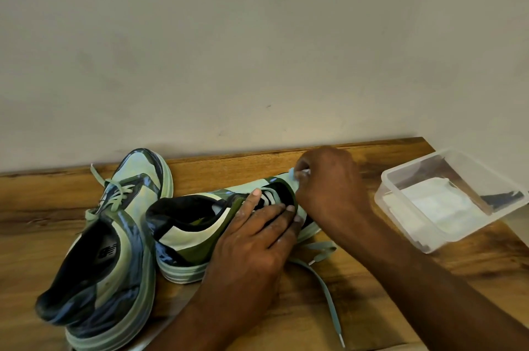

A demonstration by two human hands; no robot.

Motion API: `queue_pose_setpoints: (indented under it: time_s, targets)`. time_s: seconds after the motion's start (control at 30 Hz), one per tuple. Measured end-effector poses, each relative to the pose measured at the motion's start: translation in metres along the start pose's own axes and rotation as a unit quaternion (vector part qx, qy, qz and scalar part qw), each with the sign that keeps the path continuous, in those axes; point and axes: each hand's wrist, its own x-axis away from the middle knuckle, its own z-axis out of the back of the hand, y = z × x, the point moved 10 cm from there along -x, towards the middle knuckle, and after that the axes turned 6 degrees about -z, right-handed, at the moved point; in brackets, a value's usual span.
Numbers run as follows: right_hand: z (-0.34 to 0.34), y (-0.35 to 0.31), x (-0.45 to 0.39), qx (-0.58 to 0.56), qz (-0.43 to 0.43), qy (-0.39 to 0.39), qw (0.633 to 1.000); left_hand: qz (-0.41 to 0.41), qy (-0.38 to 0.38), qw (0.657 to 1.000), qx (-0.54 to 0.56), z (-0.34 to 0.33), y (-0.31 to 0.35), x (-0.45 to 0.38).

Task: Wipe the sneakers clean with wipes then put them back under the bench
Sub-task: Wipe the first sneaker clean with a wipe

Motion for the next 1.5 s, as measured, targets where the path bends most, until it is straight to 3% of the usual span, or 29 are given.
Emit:
queue_pose_setpoints:
  time_s: [0.1,0.33,0.53,0.73,0.9,0.97,1.1,1.17,1.33,1.5]
  targets:
    - [0.011,0.022,-0.01,0.031,-0.049,0.039,0.998,0.003,-0.004,1.0,0.006,-0.002,0.0,0.001]
    - [-0.021,-0.039,0.012,-0.051,0.13,-0.032,0.99,0.006,0.005,1.0,0.03,0.002,-0.003,-0.002]
    - [0.001,0.007,-0.016,-0.012,0.035,0.036,0.999,0.006,-0.007,1.0,0.022,0.001,-0.001,0.0]
    - [-0.027,-0.054,0.012,-0.033,0.189,-0.061,0.98,0.004,0.001,0.999,0.037,0.002,-0.002,-0.001]
    - [-0.014,-0.002,-0.021,0.016,0.049,-0.007,0.999,0.002,-0.012,1.0,0.024,-0.001,-0.001,0.002]
    - [-0.016,-0.013,-0.014,-0.001,0.068,-0.012,0.998,-0.001,-0.006,1.0,0.03,-0.001,-0.001,0.002]
    - [-0.032,-0.056,0.01,-0.046,0.177,-0.093,0.979,-0.002,0.01,0.999,0.043,0.002,-0.002,0.0]
    - [-0.03,-0.051,0.001,-0.04,0.164,-0.098,0.981,0.0,-0.003,0.999,0.04,0.0,-0.001,0.001]
    - [-0.009,-0.001,-0.021,0.042,0.034,-0.036,0.998,-0.003,-0.016,0.999,0.031,-0.005,-0.002,0.004]
    - [-0.028,-0.035,0.01,0.038,0.116,-0.095,0.988,-0.009,0.0,0.999,0.051,-0.001,-0.001,0.0]
